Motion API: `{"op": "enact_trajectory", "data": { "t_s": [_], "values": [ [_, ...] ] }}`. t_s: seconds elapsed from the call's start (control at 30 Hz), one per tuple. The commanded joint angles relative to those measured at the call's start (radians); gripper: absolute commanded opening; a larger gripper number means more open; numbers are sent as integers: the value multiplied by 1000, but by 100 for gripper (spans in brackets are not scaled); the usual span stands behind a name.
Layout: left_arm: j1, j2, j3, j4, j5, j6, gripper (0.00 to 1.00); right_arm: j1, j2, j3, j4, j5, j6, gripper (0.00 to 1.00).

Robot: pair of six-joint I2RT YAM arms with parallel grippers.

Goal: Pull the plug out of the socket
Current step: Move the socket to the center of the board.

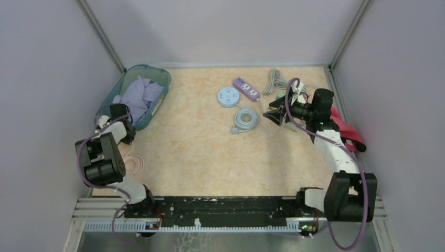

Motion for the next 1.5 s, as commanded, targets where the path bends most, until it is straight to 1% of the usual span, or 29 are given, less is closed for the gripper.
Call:
{"op": "enact_trajectory", "data": {
  "t_s": [0.0, 0.17, 0.37, 0.5, 0.63, 0.83, 0.93, 1.03, 1.17, 1.33, 1.47],
  "values": [
    [-4, -12, -84, -16, 220, -42, 1, -3, -8, 32, 28, -27, -16, 61],
    [-6, -150, -201, 69, 333, -73, 0, -4, -12, 33, 25, -28, -19, 61],
    [-40, -337, -327, 88, 420, -169, 0, -3, -18, 35, 21, -30, -25, 61],
    [-106, -436, -390, 93, 447, -229, 0, -4, -25, 36, 17, -31, -28, 61],
    [-242, -465, -401, 100, 438, -276, 0, -3, -27, 38, 16, -33, -30, 61],
    [-483, -412, -400, 179, 388, -357, 0, -3, -38, 42, 2, -36, -44, 61],
    [-577, -345, -356, 208, 378, -350, 0, -4, -41, 43, 0, -39, -45, 61],
    [-675, -277, -309, 288, 395, -280, 0, -3, -44, 44, -1, -39, -48, 61],
    [-822, -198, -254, 394, 355, -151, 0, -4, -49, 45, -6, -39, -52, 61],
    [-926, -56, -153, 387, 351, -61, 0, -3, -51, 47, -9, -39, -54, 61],
    [-1012, 9, -106, 421, 369, 28, 1, -3, -52, 48, -12, -39, -57, 61]
  ]
}}
